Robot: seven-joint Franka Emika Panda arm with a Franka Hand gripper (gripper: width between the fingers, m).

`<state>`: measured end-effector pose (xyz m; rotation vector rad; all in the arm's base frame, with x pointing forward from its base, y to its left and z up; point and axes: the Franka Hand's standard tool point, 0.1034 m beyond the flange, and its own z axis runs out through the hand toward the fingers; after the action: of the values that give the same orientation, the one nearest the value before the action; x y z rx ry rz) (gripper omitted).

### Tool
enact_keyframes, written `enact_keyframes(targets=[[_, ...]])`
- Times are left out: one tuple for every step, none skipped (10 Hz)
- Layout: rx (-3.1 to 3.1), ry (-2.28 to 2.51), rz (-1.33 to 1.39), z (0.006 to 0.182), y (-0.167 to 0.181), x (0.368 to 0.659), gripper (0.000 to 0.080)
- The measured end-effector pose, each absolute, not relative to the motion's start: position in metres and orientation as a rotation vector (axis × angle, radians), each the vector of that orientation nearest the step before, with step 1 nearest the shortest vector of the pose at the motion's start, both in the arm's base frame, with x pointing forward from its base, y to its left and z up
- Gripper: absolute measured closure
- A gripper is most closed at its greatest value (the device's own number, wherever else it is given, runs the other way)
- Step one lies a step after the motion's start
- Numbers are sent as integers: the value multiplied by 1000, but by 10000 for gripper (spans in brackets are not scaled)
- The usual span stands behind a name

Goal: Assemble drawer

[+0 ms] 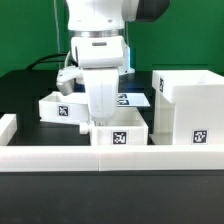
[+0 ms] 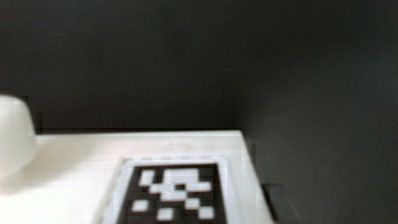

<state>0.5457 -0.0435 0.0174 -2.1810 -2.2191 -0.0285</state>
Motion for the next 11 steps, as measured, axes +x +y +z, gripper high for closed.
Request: enact_keyframes(targets=[[-2183, -2210, -24, 18, -39, 546, 758], [-2186, -2206, -26, 17, -34, 547, 758], [-2188, -2203, -24, 17, -36, 546, 758], [-2190, -2201, -24, 17, -36, 546, 758], [-2189, -2201, -24, 17, -36, 546, 758], [-2181, -2203, -23, 14, -33, 543, 758], [-2171, -2207, -25, 14, -29, 543, 758], [-2165, -2208, -25, 12, -26, 542, 758], [-2168, -2209, -31, 10, -26, 541, 758], [-2178, -2213, -46, 9, -25, 541, 758], [-2179, -2209, -44, 9, -24, 542, 758]])
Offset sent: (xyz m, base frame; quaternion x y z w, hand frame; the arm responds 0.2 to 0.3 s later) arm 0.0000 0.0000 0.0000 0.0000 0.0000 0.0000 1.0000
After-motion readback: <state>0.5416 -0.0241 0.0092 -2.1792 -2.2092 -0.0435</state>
